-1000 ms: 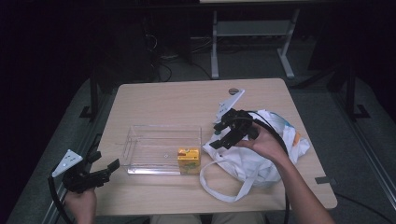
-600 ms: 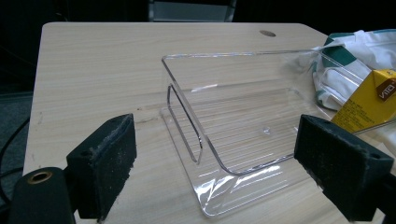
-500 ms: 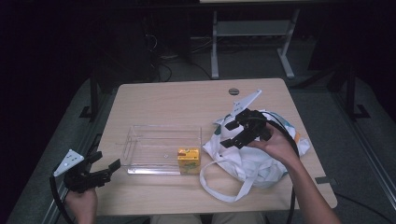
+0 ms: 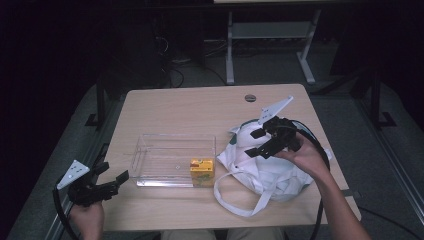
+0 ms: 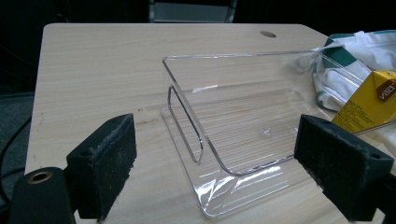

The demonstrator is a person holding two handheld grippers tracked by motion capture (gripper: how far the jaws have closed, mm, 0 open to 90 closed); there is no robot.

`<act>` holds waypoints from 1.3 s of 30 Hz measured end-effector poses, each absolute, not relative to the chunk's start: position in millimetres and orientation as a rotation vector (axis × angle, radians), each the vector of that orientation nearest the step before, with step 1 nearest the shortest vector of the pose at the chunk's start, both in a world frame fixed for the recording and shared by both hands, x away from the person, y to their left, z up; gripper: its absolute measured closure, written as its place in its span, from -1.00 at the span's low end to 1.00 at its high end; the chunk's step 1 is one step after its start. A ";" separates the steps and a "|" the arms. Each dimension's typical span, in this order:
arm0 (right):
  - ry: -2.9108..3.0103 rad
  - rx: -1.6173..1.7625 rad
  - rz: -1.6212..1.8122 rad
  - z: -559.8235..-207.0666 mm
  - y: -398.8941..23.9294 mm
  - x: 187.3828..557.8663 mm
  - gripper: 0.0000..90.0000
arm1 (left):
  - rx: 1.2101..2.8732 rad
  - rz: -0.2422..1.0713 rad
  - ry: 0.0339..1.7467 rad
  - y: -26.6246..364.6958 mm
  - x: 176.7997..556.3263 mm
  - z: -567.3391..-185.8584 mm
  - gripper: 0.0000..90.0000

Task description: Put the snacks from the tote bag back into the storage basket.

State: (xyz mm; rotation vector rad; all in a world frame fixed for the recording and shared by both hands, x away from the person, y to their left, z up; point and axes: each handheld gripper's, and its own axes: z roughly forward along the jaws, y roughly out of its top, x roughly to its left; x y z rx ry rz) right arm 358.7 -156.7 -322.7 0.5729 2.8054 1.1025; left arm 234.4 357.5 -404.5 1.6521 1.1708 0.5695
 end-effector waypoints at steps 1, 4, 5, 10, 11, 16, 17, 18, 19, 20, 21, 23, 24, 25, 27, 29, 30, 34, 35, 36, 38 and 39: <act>2.803 0.565 1.104 -323.3 -159.6 359.3 -0.36 | 1.652 0.571 1.169 357.2 234.5 -404.7 -0.72; 2.795 0.600 1.111 -324.9 -166.0 357.7 -0.36 | 1.652 0.571 1.168 357.0 234.5 -404.6 -0.72; 2.793 0.610 1.111 -325.4 -168.1 357.2 -0.36 | 1.652 0.572 1.168 357.3 234.6 -404.6 -0.72; 2.774 0.639 1.114 -327.3 -178.7 353.3 -0.36 | 1.650 0.568 1.171 356.7 234.6 -404.6 -0.72; 2.768 0.649 1.119 -327.7 -180.8 352.5 -0.36 | 1.650 0.568 1.170 356.6 234.7 -404.4 -0.72; 2.747 0.672 1.125 -331.1 -191.9 348.0 -0.37 | 1.648 0.569 1.171 357.1 234.7 -404.8 -0.72; 2.746 0.684 1.124 -331.5 -193.7 346.5 -0.37 | 1.647 0.569 1.171 356.9 234.7 -405.0 -0.72; 2.742 0.695 1.125 -331.8 -195.0 345.4 -0.37 | 1.648 0.569 1.172 356.6 234.7 -404.9 -0.72; 2.738 0.697 1.125 -332.5 -197.2 344.7 -0.37 | 1.646 0.568 1.172 356.1 234.7 -404.8 -0.72; 2.737 0.711 1.126 -332.8 -199.3 343.3 -0.37 | 1.648 0.567 1.169 356.0 234.7 -404.8 -0.72; 2.729 0.703 1.129 -333.8 -201.7 342.6 -0.37 | 1.649 0.567 1.168 355.9 234.9 -404.9 -0.72; 2.716 0.731 1.123 -335.0 -205.9 339.7 -0.40 | 1.653 0.565 1.170 356.1 234.9 -405.1 -0.72; 2.708 0.736 1.126 -335.4 -208.3 338.3 -0.40 | 1.653 0.565 1.171 356.0 235.0 -405.2 -0.72; 2.704 0.747 1.130 -335.8 -210.6 337.2 -0.40 | 1.660 0.566 1.168 356.4 235.0 -405.1 -0.72; 2.695 0.764 1.122 -337.0 -214.2 335.1 -0.41 | 1.663 0.567 1.166 356.3 235.0 -404.9 -0.72; 2.684 0.768 1.125 -338.5 -218.2 333.7 -0.42 | 1.662 0.567 1.165 356.4 235.0 -404.9 -0.72; 2.679 0.779 1.122 -338.9 -220.1 332.6 -0.42 | 1.662 0.566 1.166 356.5 235.0 -405.0 -0.72; 2.651 0.810 1.126 -342.5 -229.5 328.6 -0.42 | 1.662 0.567 1.165 356.6 235.0 -405.0 -0.72; 2.646 0.813 1.128 -343.3 -231.1 327.9 -0.42 | 1.661 0.566 1.166 356.4 235.0 -404.9 -0.72; 2.641 0.828 1.130 -344.3 -233.0 326.9 -0.42 | 1.662 0.566 1.165 356.4 235.1 -405.0 -0.72; 2.634 0.840 1.127 -347.1 -237.3 324.7 -0.41 | 1.661 0.566 1.165 356.3 235.2 -405.2 -0.72; 2.632 0.848 1.130 -348.3 -239.3 323.9 -0.41 | 1.661 0.566 1.165 356.3 235.2 -405.2 -0.72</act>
